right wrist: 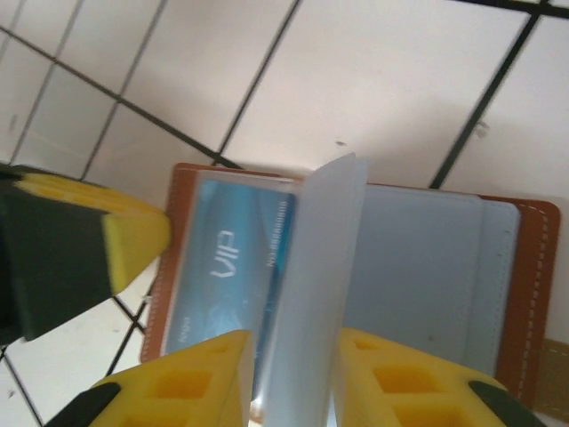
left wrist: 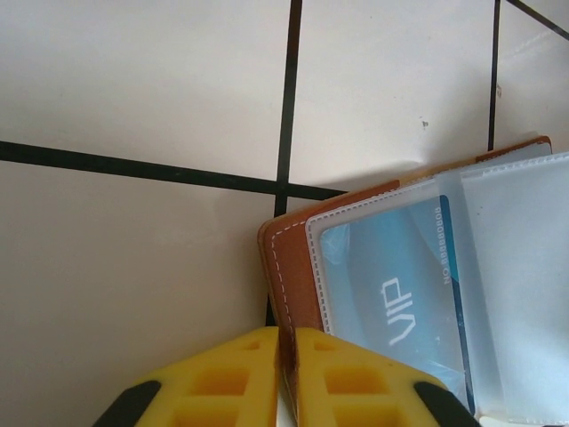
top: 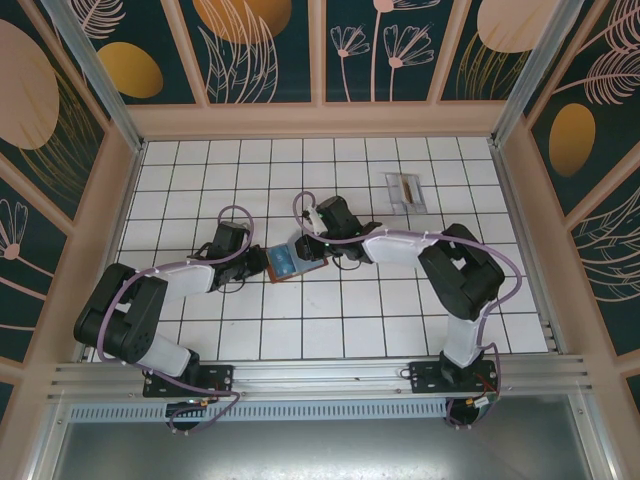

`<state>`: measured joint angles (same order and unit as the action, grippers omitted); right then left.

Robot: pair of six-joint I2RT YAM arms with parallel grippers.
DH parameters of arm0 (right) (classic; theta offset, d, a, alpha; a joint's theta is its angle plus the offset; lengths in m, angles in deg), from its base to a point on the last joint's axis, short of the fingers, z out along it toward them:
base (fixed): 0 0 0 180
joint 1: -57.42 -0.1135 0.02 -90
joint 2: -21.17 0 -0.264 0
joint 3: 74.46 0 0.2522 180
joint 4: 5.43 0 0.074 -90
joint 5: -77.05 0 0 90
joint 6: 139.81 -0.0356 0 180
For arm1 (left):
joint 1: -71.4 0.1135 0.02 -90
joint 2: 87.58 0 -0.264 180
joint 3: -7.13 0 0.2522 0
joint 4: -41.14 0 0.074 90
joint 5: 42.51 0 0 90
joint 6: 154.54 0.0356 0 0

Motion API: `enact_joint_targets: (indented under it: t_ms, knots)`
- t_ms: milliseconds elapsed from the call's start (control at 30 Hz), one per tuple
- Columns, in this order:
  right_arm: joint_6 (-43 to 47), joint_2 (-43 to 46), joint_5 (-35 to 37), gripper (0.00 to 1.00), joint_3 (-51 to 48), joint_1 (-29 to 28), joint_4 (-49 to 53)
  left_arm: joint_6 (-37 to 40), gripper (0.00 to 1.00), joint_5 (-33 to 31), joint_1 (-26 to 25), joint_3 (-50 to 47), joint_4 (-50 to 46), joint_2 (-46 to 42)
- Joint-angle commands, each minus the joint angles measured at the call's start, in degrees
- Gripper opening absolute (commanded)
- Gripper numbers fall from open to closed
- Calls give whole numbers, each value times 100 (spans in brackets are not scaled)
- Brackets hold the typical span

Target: Put the credit cards into the card holder

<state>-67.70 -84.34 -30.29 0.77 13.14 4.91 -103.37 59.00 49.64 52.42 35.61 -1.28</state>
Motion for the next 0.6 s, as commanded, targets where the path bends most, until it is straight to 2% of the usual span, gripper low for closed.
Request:
enact_joint_targets:
  t_ms: [0,267,467,567]
  knots:
    - [-12,234,-301,26,-131,-64,-512,-68,16,-43,-12,-150,328,-307]
    - [-142,36,-448,17,-326,-60,-887,63,14,-128,-13,-83,249,-288]
    - [-293,-55,-646,18,-454,-64,-1142,41,15,-60,-5,-172,293,-241]
    - [-373,-62,-750,23,-550,-47,-1352,89,15,-31,-6,-97,185,-209]
